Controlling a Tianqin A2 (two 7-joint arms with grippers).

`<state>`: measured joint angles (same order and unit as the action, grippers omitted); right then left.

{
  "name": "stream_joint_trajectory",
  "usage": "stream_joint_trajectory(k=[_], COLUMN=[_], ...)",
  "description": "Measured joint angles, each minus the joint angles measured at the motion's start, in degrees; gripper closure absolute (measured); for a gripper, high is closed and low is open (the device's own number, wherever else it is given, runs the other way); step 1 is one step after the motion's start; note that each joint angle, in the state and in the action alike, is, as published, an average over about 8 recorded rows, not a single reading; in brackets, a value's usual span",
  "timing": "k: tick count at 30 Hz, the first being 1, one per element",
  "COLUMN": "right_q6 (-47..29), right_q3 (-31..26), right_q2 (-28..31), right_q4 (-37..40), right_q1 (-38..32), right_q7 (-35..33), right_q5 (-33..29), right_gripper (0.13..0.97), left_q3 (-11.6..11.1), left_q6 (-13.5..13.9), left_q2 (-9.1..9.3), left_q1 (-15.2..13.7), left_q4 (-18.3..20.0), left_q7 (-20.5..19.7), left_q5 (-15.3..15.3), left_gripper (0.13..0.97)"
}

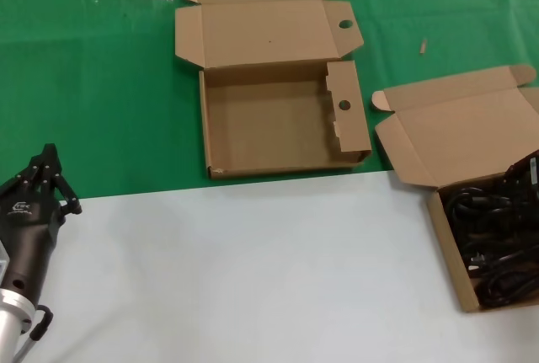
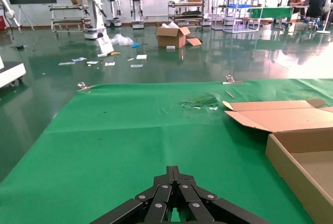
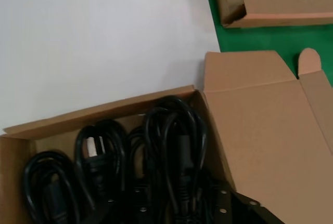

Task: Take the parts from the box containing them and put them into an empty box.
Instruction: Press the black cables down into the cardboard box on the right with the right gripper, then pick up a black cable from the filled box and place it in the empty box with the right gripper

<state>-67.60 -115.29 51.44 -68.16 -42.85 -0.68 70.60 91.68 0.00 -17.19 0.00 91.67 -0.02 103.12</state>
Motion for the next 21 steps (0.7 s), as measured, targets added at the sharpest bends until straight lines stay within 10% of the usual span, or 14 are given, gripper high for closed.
stream_joint_trajectory(k=[21], right_q6=[-7.9], right_q3=[-0.7], right_q2=[2.4], right_q4=[-7.3], right_q1=[-5.8], right_q7=[8.0], right_q5=[-0.1], right_gripper=[0.887], left_q3=[0.0], left_q6=[0.0], left_q2=[0.0], left_q1=[0.0], left_q4=[0.0], left_q7=[0.0], left_q5=[0.0], left_gripper=[0.957])
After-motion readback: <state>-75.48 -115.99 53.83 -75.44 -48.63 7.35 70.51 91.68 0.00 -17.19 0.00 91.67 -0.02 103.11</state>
